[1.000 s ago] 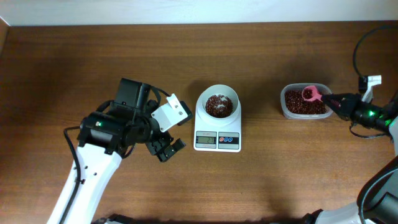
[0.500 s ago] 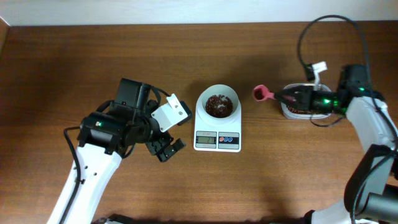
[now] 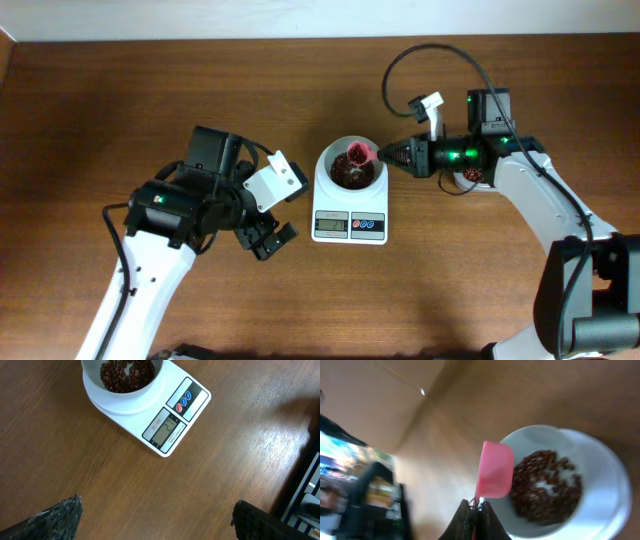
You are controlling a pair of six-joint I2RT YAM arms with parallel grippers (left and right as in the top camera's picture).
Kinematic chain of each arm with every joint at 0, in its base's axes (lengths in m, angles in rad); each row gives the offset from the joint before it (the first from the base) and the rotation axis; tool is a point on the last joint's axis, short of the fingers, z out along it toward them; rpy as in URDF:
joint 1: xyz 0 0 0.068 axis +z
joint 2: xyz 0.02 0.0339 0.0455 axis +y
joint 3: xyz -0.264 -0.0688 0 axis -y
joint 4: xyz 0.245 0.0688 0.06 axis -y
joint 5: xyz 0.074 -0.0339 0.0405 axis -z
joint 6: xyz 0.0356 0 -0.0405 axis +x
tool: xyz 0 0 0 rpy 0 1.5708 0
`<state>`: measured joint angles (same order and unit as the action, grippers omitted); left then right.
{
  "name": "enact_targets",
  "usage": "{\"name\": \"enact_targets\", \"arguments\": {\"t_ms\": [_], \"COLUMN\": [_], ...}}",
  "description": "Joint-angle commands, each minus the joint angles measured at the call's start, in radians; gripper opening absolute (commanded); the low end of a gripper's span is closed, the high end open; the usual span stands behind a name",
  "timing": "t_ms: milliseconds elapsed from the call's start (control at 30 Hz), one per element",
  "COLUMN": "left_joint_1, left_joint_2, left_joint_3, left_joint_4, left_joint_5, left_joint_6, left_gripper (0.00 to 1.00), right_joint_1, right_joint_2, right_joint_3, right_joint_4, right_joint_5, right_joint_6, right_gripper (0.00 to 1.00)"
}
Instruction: Scoop and weigh 50g on scale
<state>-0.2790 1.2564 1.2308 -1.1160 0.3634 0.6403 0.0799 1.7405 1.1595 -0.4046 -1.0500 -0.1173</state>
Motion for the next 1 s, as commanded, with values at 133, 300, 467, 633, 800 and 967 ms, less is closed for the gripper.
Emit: {"name": "enact_targets", "arguments": {"t_ms": [133, 300, 467, 633, 800, 967], "left_joint_1": [0.004, 0.004, 0.004, 0.004, 0.004, 0.004], "left_joint_2": [-0.011, -0.011, -0.011, -0.011, -0.011, -0.011], "left_joint_3": [0.015, 0.015, 0.015, 0.015, 0.015, 0.015], "left_joint_4": [0.0, 0.0, 0.0, 0.0, 0.0, 0.0], "left_joint_5": [0.015, 0.015, 0.014, 0.014, 0.014, 0.014], "left_joint_6": [0.019, 0.019, 0.019, 0.019, 0.019, 0.019], "left_gripper": [0.99, 0.99, 0.99, 0.99, 0.99, 0.99], "right_joint_1": [0.012, 0.013, 0.011, 0.016, 0.093, 0.194], "right_joint_2": [0.009, 0.009, 0.007, -0.079, -0.12, -0.126], "right_joint_3": [0.002, 0.002, 0.002, 0.016, 0.016, 0.025], "right_joint_4": [0.019, 0.024, 0.047, 0.022, -0.031, -0.026], "right_joint_5": [0.017, 0.232, 0.121, 0.116, 0.444, 0.594], "right_joint_6": [-0.287, -0.188, -0.267, -0.267, -0.268, -0.275], "right_gripper": [0.04, 0.04, 0.04, 0.04, 0.04, 0.04]}}
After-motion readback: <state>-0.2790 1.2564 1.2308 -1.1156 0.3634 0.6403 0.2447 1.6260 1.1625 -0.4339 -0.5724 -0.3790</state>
